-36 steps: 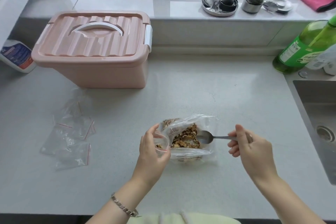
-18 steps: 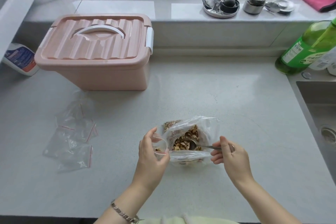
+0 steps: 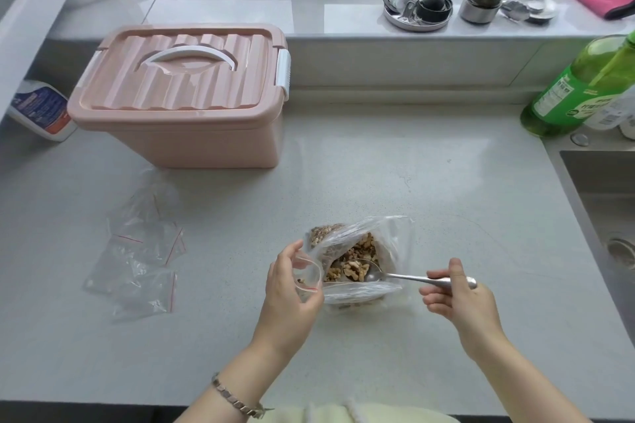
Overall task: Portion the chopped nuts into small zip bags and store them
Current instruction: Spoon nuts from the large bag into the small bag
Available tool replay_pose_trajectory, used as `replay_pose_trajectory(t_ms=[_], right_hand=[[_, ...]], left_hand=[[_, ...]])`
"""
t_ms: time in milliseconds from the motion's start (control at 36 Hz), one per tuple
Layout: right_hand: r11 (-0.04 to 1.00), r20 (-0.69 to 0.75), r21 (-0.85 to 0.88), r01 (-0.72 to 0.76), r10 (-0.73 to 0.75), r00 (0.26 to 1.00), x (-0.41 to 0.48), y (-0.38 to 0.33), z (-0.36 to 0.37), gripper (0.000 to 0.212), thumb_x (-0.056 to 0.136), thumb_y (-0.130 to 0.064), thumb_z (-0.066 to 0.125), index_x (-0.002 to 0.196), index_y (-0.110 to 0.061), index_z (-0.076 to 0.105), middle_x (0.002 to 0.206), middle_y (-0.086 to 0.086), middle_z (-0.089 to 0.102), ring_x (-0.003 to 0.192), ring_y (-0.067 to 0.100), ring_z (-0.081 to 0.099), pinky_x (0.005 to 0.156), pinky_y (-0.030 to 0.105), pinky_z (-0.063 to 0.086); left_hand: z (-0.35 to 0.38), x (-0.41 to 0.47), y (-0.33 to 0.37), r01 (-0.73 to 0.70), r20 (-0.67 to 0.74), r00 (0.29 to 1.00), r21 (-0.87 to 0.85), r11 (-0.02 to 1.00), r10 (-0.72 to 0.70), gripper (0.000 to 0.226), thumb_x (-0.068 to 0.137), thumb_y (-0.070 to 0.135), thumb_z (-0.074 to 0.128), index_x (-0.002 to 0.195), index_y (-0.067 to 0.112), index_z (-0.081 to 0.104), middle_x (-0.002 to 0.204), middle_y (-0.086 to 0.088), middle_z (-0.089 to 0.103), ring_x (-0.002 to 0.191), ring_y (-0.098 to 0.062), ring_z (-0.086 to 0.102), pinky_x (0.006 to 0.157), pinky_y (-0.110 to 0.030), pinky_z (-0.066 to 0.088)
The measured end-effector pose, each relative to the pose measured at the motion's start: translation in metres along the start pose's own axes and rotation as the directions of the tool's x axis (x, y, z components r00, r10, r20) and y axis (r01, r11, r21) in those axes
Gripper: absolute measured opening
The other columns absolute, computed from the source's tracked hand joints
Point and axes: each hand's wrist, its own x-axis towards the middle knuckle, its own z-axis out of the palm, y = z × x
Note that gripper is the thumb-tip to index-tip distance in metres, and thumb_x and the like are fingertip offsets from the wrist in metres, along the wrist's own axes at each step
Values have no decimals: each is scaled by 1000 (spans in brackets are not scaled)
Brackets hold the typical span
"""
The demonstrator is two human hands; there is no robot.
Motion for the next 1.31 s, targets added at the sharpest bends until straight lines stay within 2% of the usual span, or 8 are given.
replay_pose_trajectory(t_ms=[250,389,528,722,861,1028,1139,1306], right_hand=[[984,94,-57,167,-161,982,-15,-62,19,47,97,-34,38,74,0,60,45,9,61,33,12,51,35,18,42],[934,229,-119,338,-306,924,-35,-89,41,47,95,-33,39,70,1,61,47,11,60,35,16,52,34,20,42],[817,359,-215,535,-443,821,-56,-93,58,46,85,-46,42,68,-9,64,51,11,62,38,19,56,39,22,45],[485,495,-296,823,-658,567,-68,-84,57,43,90,-56,38,73,-25,63,63,-6,62,41,5,57,42,27,47],[719,248,-213,662,-615,748,-59,-86,40,46,91,-51,43,67,-17,65,58,4,65,37,12,55,40,17,44],[816,92,-368,447,-446,890,-22,-48,15,39,91,-37,45,67,-12,63,52,10,61,41,16,56,44,21,46],[851,53,-393,347,-356,933,-8,-22,8,36,94,-30,46,69,-9,63,58,14,62,42,13,55,44,19,46],[913,31,-315,261,-265,964,-1,-1,17,39,94,-32,45,72,-5,63,57,13,63,44,15,58,45,20,48]], left_hand=[[3,4,4,12,59,998,28,1000,-14,69,84,9,62,125,42,18,113,7,43,109,-4,41,98,-26,40],[4,6,11,5,61,998,11,1000,-6,67,85,12,61,125,42,18,107,21,38,110,-5,40,98,-21,35],[6,5,13,28,56,998,-27,999,-26,68,85,11,62,134,36,23,118,16,36,120,0,34,100,-16,26],[7,3,14,3,34,999,-18,1000,-3,66,86,14,62,130,40,20,118,16,35,120,-1,34,101,-14,26],[5,2,10,6,32,999,-3,1000,-6,66,86,13,61,126,42,17,118,8,38,109,1,38,96,-13,30],[2,0,3,4,11,1000,-6,1000,-4,65,85,13,62,129,39,21,116,10,38,111,-1,38,95,-14,29],[1,1,0,-23,-5,1000,0,1000,23,65,85,13,62,120,48,19,112,21,37,109,4,38,94,-13,31],[-1,0,-3,-30,-21,999,-8,1000,30,63,85,11,62,118,48,23,111,18,38,109,11,36,85,3,31]])
